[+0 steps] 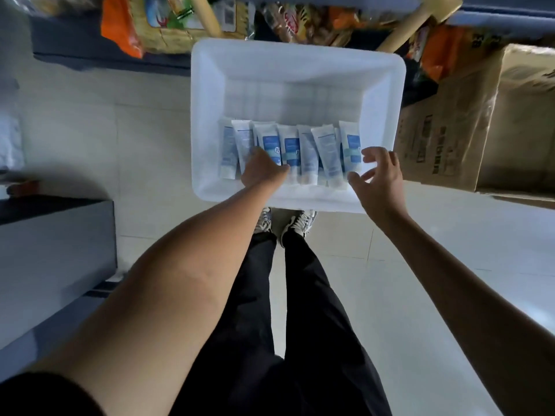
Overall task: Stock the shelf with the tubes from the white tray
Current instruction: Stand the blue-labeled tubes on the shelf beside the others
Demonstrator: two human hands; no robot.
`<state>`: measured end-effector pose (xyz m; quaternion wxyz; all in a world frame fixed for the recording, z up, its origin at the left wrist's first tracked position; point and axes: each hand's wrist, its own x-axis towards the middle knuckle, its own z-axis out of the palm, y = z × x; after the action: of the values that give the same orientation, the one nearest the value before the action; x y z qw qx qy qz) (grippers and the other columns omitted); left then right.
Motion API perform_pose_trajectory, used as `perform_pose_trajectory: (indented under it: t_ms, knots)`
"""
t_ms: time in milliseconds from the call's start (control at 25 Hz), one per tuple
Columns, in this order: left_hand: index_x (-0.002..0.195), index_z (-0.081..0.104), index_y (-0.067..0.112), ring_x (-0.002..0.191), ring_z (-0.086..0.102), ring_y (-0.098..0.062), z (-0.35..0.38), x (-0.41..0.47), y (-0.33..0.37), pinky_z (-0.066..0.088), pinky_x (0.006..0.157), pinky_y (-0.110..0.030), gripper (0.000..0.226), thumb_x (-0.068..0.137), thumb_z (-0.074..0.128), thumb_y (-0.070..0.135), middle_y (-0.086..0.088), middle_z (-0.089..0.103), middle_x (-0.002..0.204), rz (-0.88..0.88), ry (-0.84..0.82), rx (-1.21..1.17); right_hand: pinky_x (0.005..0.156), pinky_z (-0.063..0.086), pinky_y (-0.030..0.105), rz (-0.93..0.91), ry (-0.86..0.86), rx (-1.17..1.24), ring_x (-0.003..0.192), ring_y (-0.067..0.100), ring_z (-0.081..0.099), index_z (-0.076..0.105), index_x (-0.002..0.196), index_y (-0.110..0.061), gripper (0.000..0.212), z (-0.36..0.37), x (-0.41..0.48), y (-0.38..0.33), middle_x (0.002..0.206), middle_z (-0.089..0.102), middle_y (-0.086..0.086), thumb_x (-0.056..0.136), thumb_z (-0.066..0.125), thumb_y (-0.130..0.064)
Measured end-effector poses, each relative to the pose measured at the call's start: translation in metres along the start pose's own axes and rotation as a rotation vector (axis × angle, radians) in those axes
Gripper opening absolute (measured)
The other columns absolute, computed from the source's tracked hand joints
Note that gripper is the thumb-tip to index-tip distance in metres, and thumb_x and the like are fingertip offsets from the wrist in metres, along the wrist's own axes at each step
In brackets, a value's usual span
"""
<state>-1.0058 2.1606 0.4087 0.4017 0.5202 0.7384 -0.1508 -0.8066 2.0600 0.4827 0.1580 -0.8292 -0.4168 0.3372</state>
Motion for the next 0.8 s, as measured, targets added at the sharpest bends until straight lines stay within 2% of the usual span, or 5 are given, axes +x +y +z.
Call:
perform_pose_trajectory:
  t_ms: [200, 320, 400, 680, 800]
  knots:
    - [0.149, 0.036, 0.01, 0.117, 0.064, -0.027, 0.016, 0.017, -0.014, 0.048, 0.085, -0.033, 0.077, 0.086, 0.074, 0.031, -0.006, 0.059, 0.139, 0.003, 0.003, -0.085, 0.072, 0.053, 0.024, 0.013, -0.025, 0.014, 0.074, 0.01, 0.057, 0.056, 0.125, -0.008, 0.041, 0.033, 0.008, 0.007, 0.125, 0.058, 0.009, 0.088, 0.072, -0.017]
    - [0.109, 0.063, 0.017, 0.093, 0.07, -0.02, 0.004, 0.012, -0.027, 0.06, 0.084, -0.037, 0.032, 0.079, 0.069, 0.026, 0.003, 0.07, 0.099, 0.03, -0.014, -0.331, 0.072, 0.047, 0.021, 0.047, -0.08, 0.017, 0.088, 0.02, 0.06, 0.055, 0.121, -0.011, 0.037, 0.048, 0.011, 0.003, 0.119, 0.061, 0.007, 0.089, 0.071, -0.022]
    - [0.095, 0.065, 0.012, 0.077, 0.069, -0.018, -0.007, 0.001, -0.035, 0.064, 0.073, -0.045, 0.024, 0.077, 0.068, 0.027, 0.002, 0.069, 0.086, 0.027, -0.044, -0.523, 0.075, 0.043, 0.026, 0.082, -0.124, 0.009, 0.09, 0.019, 0.057, 0.057, 0.118, -0.01, 0.035, 0.059, 0.012, -0.001, 0.112, 0.063, 0.006, 0.088, 0.07, -0.022]
    - [0.095, 0.064, 0.012, 0.071, 0.069, -0.027, -0.04, -0.045, -0.061, 0.052, 0.055, -0.028, 0.011, 0.093, 0.054, 0.017, -0.012, 0.066, 0.088, 0.119, -0.177, -0.972, 0.076, 0.048, 0.037, 0.159, -0.237, -0.121, 0.105, 0.035, 0.061, 0.05, 0.123, -0.006, 0.045, 0.102, 0.035, -0.019, 0.119, 0.062, 0.016, 0.088, 0.07, -0.027]
    - [0.11, 0.058, 0.004, 0.062, 0.06, -0.02, -0.047, -0.054, -0.072, 0.048, 0.055, -0.028, 0.031, 0.089, 0.043, 0.023, -0.016, 0.061, 0.083, 0.106, -0.26, -1.107, 0.073, 0.043, 0.036, 0.16, -0.246, -0.223, 0.108, 0.038, 0.062, 0.042, 0.133, -0.003, 0.062, 0.117, 0.044, -0.027, 0.123, 0.06, 0.018, 0.088, 0.075, -0.031]
